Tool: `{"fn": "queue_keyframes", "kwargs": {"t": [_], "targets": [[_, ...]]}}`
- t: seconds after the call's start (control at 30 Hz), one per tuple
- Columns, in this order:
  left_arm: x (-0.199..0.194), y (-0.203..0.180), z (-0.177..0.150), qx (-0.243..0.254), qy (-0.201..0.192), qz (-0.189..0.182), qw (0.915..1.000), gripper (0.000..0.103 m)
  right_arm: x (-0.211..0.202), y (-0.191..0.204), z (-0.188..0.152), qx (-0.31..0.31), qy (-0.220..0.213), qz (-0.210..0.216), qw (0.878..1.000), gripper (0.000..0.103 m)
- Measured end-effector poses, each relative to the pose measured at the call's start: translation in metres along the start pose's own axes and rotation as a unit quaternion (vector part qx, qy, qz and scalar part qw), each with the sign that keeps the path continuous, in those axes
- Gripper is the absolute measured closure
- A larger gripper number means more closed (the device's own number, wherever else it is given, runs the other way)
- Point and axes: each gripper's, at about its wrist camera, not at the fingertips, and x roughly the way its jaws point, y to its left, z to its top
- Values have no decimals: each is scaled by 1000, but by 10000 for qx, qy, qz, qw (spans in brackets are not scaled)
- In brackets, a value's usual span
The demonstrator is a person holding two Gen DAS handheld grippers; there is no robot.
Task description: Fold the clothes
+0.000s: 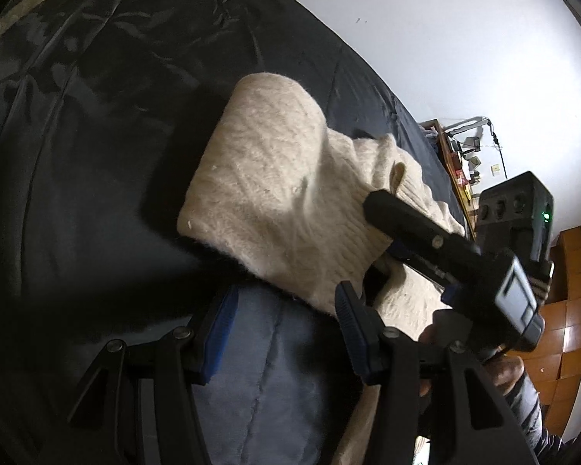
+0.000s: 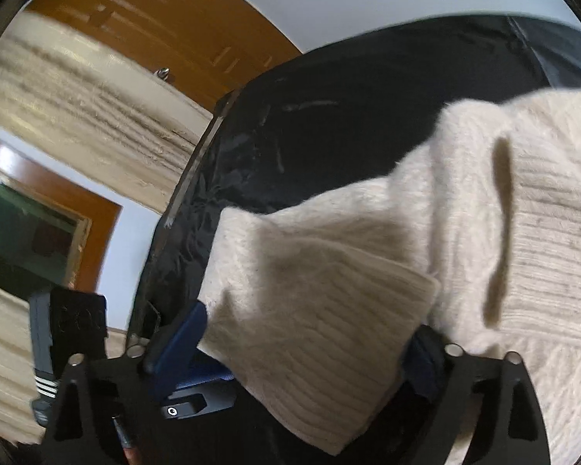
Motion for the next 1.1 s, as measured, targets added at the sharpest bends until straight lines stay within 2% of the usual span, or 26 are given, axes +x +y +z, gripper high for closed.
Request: {"fn": "queue_keyframes", "kwargs": {"t": [0.03,0.07,0.33,0.37,0.4,0.43,0.47,0.5,0.53,0.6,0.87,1.1], "targets": [[0,0,0,4,0,2,10000,47,1,0,1,1,10,26,10000,0],[-1,1,0,6,-3,6,10000,47,1,0,2,2,21,52,10000,0],[-7,9,1,-91,-29,68,9999,47,7,0,8,-78,261,218,9994,0],[-7,9,1,-100,-29,68,9999,47,5,0,7,-95,281,170,9994,5],[-7,9,1,-101,-31,67,9999,47,3,-2,7,-76,266,25,9996,11],[-7,8,1,-93,-35,64,9999,47,0,-4,5,-57,229,-165,9996,33],[-8,8,1,-83,-35,62,9999,47,-4,-8,3,-24,194,-338,9992,79],[-8,7,0,-70,-33,61,10000,47,-6,-13,2,86,168,-412,9990,89],[-8,7,0,-58,-30,60,10000,47,-8,-21,0,246,134,-382,9989,94],[-8,6,0,-32,-24,58,10000,47,-13,-28,-3,374,37,-381,9986,95],[-11,9,-1,-46,-37,123,9999,47,-43,-5,2,-63,-593,-636,9962,97],[-12,3,1,100,-116,247,9996,47,-93,6,17,-337,-1097,-927,9891,97]]}}
